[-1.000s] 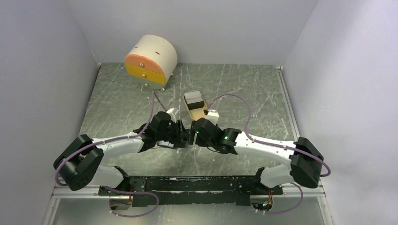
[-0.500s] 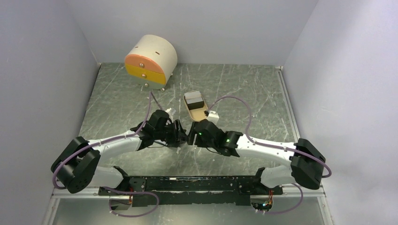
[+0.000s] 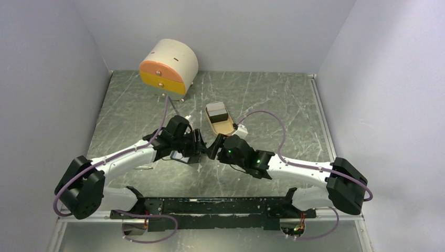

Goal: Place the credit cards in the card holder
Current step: Place the card holder at the center of the board, then open the card holder at the center of the board.

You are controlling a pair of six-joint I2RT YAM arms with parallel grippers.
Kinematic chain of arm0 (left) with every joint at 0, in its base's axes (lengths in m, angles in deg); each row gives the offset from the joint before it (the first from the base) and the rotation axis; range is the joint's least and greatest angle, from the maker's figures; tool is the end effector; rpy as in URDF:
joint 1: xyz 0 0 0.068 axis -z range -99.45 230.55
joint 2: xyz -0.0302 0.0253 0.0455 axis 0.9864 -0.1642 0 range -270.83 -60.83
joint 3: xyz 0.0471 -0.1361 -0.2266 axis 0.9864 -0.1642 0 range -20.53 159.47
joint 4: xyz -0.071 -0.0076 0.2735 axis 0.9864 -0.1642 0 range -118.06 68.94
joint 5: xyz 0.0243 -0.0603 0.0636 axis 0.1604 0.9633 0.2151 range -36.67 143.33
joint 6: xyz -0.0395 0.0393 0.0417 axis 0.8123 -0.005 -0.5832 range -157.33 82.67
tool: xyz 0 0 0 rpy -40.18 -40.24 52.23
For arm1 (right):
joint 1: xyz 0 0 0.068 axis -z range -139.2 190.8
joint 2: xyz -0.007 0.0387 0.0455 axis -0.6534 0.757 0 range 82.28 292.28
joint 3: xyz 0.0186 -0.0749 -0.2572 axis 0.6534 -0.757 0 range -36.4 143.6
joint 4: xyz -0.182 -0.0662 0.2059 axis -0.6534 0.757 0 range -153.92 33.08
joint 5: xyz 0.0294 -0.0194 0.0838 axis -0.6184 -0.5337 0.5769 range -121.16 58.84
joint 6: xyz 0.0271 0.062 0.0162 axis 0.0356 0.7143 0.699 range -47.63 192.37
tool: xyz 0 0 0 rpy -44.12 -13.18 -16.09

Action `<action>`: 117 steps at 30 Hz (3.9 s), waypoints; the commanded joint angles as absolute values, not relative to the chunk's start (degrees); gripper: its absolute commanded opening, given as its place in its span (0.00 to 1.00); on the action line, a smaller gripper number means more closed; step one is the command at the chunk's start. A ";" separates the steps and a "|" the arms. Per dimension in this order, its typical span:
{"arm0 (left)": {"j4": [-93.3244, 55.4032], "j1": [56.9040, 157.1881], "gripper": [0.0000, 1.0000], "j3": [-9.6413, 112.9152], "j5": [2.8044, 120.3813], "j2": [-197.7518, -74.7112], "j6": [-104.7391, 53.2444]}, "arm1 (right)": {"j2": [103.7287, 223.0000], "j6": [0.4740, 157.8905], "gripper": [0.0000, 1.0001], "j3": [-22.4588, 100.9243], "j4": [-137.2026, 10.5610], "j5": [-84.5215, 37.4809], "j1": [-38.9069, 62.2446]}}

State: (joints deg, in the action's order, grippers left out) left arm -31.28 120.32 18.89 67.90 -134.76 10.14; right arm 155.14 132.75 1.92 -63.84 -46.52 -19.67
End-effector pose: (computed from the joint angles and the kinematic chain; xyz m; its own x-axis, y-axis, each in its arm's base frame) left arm 0.2171 -0.1991 0.1701 -0.9231 -0.1596 -0.3499 0.1129 0.7573 -0.6432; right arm 0.1628 0.2568 0.1863 -0.7744 0.3338 -0.5375 -0.1182 0.7583 0.6412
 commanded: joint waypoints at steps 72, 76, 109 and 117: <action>-38.57 89.92 0.50 13.83 83.42 -128.63 -3.34 | 170.54 125.97 0.00 -3.36 -75.02 -33.00 -13.87; -36.32 91.60 0.50 11.99 82.33 -129.42 -1.86 | 168.17 125.11 0.02 -8.10 -77.70 -30.19 -10.98; 6.95 96.53 0.50 -4.44 99.19 -136.64 14.04 | 167.06 126.83 0.07 -14.44 -85.78 -23.33 -6.04; 10.10 96.76 0.51 -4.80 100.75 -140.47 12.99 | 167.45 126.51 0.07 -14.33 -85.79 -23.15 -6.05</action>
State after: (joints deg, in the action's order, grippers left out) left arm 4.30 96.21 -4.13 97.65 -138.93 12.67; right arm 166.68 126.74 -14.03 -86.35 -23.59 -6.14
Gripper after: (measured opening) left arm 0.513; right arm 0.080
